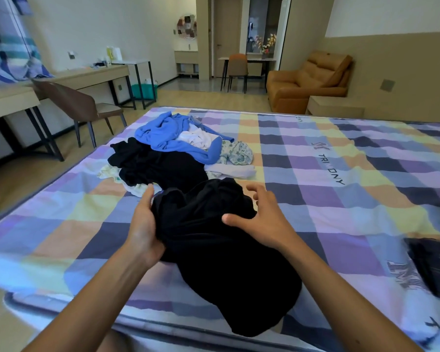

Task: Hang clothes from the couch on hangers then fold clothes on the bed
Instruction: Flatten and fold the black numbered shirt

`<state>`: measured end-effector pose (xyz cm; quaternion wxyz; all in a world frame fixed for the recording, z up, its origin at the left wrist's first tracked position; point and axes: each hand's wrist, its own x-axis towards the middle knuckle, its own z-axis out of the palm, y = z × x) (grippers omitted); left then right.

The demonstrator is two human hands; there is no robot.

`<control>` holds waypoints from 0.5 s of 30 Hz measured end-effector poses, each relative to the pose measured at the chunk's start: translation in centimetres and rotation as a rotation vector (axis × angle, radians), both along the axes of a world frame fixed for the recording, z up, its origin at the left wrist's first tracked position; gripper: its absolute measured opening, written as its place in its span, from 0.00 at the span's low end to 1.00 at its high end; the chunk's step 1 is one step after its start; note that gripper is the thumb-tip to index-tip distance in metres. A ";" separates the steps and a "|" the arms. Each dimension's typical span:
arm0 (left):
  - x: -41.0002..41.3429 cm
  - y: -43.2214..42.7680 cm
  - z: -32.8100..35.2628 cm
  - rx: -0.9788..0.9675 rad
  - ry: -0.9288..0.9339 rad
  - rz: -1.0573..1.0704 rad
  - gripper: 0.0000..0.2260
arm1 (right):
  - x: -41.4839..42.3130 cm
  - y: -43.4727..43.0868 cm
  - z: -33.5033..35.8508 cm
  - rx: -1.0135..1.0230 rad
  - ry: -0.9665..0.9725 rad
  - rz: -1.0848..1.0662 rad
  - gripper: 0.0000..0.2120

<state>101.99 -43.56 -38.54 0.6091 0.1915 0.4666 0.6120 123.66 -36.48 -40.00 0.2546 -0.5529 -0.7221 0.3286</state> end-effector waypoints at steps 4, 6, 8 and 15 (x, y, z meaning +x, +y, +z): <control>-1.5 -0.2 -1.5 -0.078 0.855 -0.109 0.20 | -1.1 1.2 -1.1 -0.069 -0.043 0.027 0.35; -2.6 0.0 -3.4 -0.143 1.200 -0.200 0.33 | -1.1 1.5 -1.4 -0.051 -0.057 0.033 0.12; -3.5 0.3 -4.7 -0.210 1.381 -0.244 0.45 | -0.5 1.7 -1.3 -0.085 0.050 -0.015 0.02; -5.3 2.6 -6.9 -0.301 1.745 -0.214 0.36 | 5.0 2.0 -1.5 -0.332 0.877 -0.360 0.11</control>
